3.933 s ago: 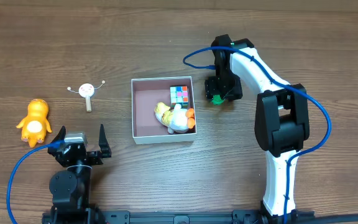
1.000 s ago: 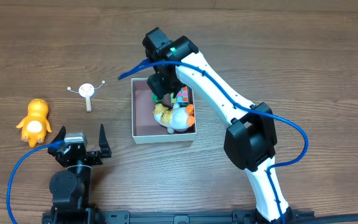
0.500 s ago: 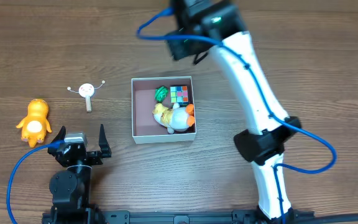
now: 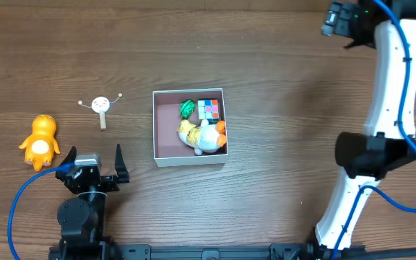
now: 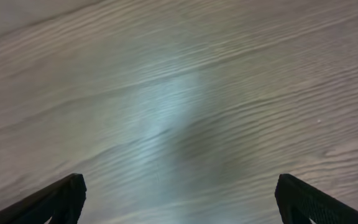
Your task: Pack container
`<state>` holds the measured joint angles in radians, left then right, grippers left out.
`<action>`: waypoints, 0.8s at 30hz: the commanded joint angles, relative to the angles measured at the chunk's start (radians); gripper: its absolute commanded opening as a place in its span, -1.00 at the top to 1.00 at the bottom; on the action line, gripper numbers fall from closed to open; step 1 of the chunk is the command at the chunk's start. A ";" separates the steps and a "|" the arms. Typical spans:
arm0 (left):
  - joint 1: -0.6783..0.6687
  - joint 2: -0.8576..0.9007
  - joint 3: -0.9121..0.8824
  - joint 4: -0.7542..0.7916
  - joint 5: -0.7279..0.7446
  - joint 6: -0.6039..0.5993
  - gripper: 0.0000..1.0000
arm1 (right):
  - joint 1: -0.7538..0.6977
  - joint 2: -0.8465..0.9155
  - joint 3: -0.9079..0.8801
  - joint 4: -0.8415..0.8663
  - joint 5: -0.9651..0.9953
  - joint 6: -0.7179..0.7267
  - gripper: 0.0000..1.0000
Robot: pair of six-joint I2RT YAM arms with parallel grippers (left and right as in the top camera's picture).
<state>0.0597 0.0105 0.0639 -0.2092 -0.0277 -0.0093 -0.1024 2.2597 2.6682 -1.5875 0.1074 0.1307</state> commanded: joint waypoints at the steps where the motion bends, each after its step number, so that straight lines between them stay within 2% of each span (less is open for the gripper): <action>1: 0.007 -0.006 -0.002 0.000 -0.005 -0.013 -1.00 | -0.051 -0.024 -0.137 0.031 -0.043 0.013 -1.00; 5: 0.007 -0.006 -0.002 0.000 -0.005 -0.013 -1.00 | -0.063 -0.024 -0.240 0.047 -0.056 0.012 -1.00; 9: 0.007 -0.006 -0.002 0.000 -0.005 -0.013 -1.00 | -0.064 -0.024 -0.280 0.129 0.103 0.012 -1.00; 13: 0.007 -0.006 -0.002 0.000 -0.005 -0.013 -1.00 | -0.067 -0.024 -0.307 0.194 0.097 0.012 -1.00; 21: 0.007 -0.006 -0.002 0.001 -0.008 -0.013 -1.00 | -0.067 -0.024 -0.307 0.195 0.098 0.012 -1.00; 24: 0.007 -0.006 -0.002 0.044 -0.103 -0.001 -1.00 | -0.067 -0.024 -0.307 0.195 0.098 0.012 -1.00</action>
<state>0.0597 0.0105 0.0639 -0.2085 -0.0422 -0.0090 -0.1684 2.2601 2.3661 -1.3987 0.1890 0.1345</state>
